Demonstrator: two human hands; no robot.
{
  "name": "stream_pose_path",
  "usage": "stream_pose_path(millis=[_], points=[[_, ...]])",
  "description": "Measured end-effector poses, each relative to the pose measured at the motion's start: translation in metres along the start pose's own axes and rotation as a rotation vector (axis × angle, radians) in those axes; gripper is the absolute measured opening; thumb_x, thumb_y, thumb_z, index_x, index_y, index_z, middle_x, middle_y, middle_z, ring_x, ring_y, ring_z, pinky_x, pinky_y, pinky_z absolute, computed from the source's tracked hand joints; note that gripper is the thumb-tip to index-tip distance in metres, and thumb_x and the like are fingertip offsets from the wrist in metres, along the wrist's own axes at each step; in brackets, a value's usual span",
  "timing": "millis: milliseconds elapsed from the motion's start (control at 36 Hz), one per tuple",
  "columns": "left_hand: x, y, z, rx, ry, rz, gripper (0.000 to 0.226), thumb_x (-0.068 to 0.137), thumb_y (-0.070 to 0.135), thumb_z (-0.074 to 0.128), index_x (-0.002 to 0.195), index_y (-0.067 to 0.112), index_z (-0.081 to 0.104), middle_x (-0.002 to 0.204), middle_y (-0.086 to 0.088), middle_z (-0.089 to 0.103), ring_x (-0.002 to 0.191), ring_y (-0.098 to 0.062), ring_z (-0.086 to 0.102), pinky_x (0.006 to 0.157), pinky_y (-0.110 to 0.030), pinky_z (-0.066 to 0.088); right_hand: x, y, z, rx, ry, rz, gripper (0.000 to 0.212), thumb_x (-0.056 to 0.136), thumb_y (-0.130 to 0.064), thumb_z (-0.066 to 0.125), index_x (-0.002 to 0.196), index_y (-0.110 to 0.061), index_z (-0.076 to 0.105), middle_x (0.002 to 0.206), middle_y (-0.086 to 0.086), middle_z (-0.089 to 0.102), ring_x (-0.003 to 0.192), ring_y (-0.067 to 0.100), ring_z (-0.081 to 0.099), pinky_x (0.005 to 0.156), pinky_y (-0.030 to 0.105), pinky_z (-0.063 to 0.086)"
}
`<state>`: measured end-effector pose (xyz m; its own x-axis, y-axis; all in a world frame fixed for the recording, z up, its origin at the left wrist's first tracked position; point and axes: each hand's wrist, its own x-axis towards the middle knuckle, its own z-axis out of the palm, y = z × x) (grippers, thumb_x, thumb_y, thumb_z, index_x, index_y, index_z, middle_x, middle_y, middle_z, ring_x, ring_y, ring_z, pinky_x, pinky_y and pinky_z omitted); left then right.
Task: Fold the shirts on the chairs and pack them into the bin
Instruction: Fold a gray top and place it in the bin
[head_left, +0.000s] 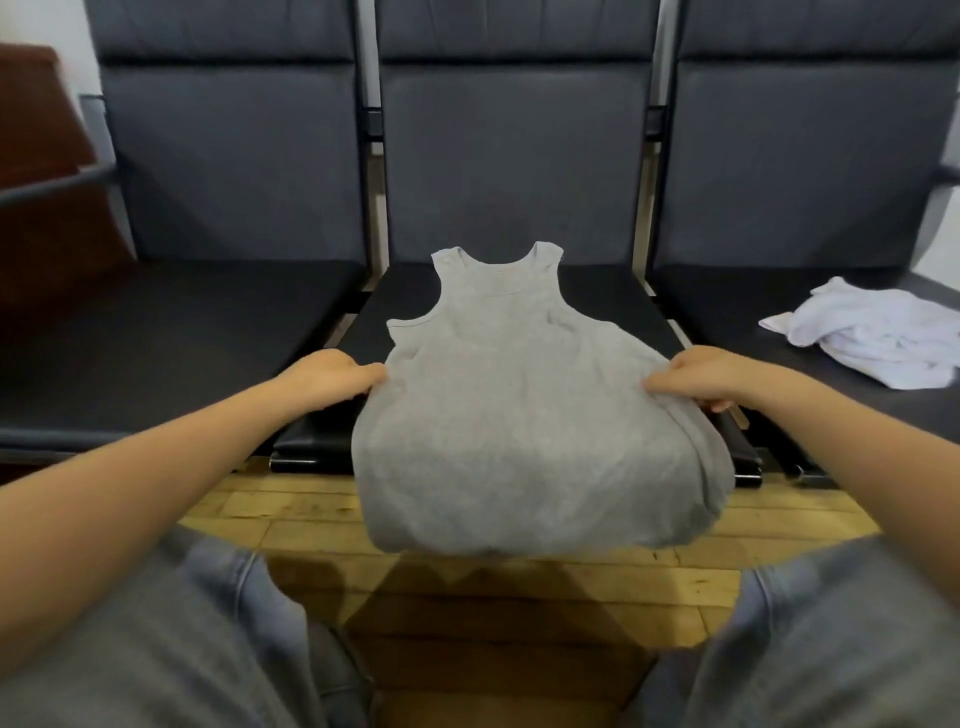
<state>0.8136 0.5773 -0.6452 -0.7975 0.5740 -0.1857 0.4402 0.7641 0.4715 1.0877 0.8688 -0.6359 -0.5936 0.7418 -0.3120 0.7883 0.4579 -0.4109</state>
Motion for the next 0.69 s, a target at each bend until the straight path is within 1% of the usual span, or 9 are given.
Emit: stream_pose_path(millis=[56, 111, 194, 306, 417, 500, 556, 639, 694], points=[[0.009, -0.002, 0.005, 0.036, 0.068, 0.009, 0.047, 0.086, 0.051, 0.053, 0.057, 0.017, 0.037, 0.059, -0.001, 0.037, 0.059, -0.019, 0.037, 0.055, -0.033, 0.027, 0.007, 0.0, 0.005, 0.011, 0.087, -0.03, 0.041, 0.09, -0.044, 0.061, 0.065, -0.014, 0.05, 0.069, 0.002, 0.05, 0.063, 0.018, 0.048, 0.054, 0.028, 0.037], [0.018, 0.002, 0.01, 0.036, 0.115, 0.031, 0.055, 0.089, 0.052, 0.052, 0.053, 0.017, 0.032, 0.054, 0.0, 0.034, 0.056, -0.019, 0.036, 0.054, -0.032, 0.026, 0.017, 0.0, 0.01, 0.056, 0.153, -0.046, 0.045, 0.089, -0.045, 0.062, 0.061, -0.013, 0.049, 0.067, 0.004, 0.051, 0.064, 0.019, 0.05, 0.057, 0.03, 0.037], [0.031, 0.019, 0.015, -0.082, 0.122, 0.018, 0.056, 0.088, 0.05, 0.057, 0.049, 0.015, 0.038, 0.054, 0.0, 0.041, 0.053, -0.018, 0.041, 0.054, -0.03, 0.03, 0.032, -0.003, 0.012, 0.224, 0.211, -0.027, 0.044, 0.09, -0.036, 0.063, 0.057, -0.014, 0.043, 0.062, 0.003, 0.046, 0.058, 0.019, 0.046, 0.054, 0.03, 0.034], [0.053, 0.036, 0.022, -0.125, 0.122, 0.019, 0.039, 0.083, 0.039, 0.065, 0.058, 0.011, 0.058, 0.063, -0.004, 0.058, 0.064, -0.02, 0.056, 0.057, -0.029, 0.04, 0.049, -0.008, 0.01, 0.34, 0.281, 0.009, 0.031, 0.09, -0.029, 0.062, 0.067, -0.015, 0.05, 0.072, 0.005, 0.054, 0.064, 0.018, 0.051, 0.054, 0.029, 0.037], [0.072, 0.047, 0.031, -0.078, 0.142, 0.04, 0.038, 0.083, 0.024, 0.062, 0.052, 0.013, 0.043, 0.053, -0.002, 0.045, 0.051, -0.019, 0.045, 0.05, -0.027, 0.033, 0.067, -0.018, 0.009, 0.223, 0.276, -0.032, 0.043, 0.086, -0.042, 0.065, 0.059, -0.015, 0.045, 0.061, 0.002, 0.048, 0.061, 0.02, 0.049, 0.052, 0.029, 0.034], [0.084, 0.055, 0.036, -0.089, 0.172, 0.083, 0.014, 0.09, 0.017, 0.051, 0.079, 0.008, 0.053, 0.077, -0.004, 0.051, 0.072, -0.022, 0.051, 0.059, -0.03, 0.036, 0.082, -0.032, 0.011, 0.123, 0.261, -0.076, 0.039, 0.081, -0.04, 0.07, 0.061, -0.013, 0.049, 0.06, 0.003, 0.047, 0.06, 0.018, 0.048, 0.056, 0.031, 0.035], [0.089, 0.06, 0.038, -0.208, 0.228, 0.096, 0.016, 0.096, 0.014, 0.044, 0.098, 0.002, 0.054, 0.092, -0.009, 0.053, 0.085, -0.025, 0.051, 0.067, -0.031, 0.038, 0.087, -0.04, 0.012, 0.132, 0.231, -0.103, 0.04, 0.081, -0.031, 0.07, 0.057, -0.016, 0.04, 0.058, 0.001, 0.038, 0.058, 0.017, 0.041, 0.056, 0.031, 0.03], [0.105, 0.058, 0.037, -0.519, 0.211, 0.011, 0.021, 0.094, 0.008, 0.041, 0.089, 0.0, 0.06, 0.086, -0.009, 0.056, 0.089, -0.029, 0.054, 0.075, -0.032, 0.044, 0.099, -0.053, 0.014, 0.142, 0.227, -0.163, 0.04, 0.08, -0.02, 0.067, 0.058, -0.018, 0.034, 0.061, 0.0, 0.035, 0.062, 0.017, 0.036, 0.056, 0.032, 0.025], [0.112, 0.054, 0.033, -0.663, 0.155, -0.085, 0.026, 0.094, 0.006, 0.044, 0.109, -0.004, 0.062, 0.092, -0.01, 0.061, 0.095, -0.029, 0.057, 0.081, -0.035, 0.048, 0.105, -0.061, 0.012, 0.297, 0.248, -0.147, 0.03, 0.083, -0.011, 0.061, 0.061, -0.015, 0.041, 0.066, 0.002, 0.041, 0.064, 0.018, 0.04, 0.056, 0.03, 0.03]])
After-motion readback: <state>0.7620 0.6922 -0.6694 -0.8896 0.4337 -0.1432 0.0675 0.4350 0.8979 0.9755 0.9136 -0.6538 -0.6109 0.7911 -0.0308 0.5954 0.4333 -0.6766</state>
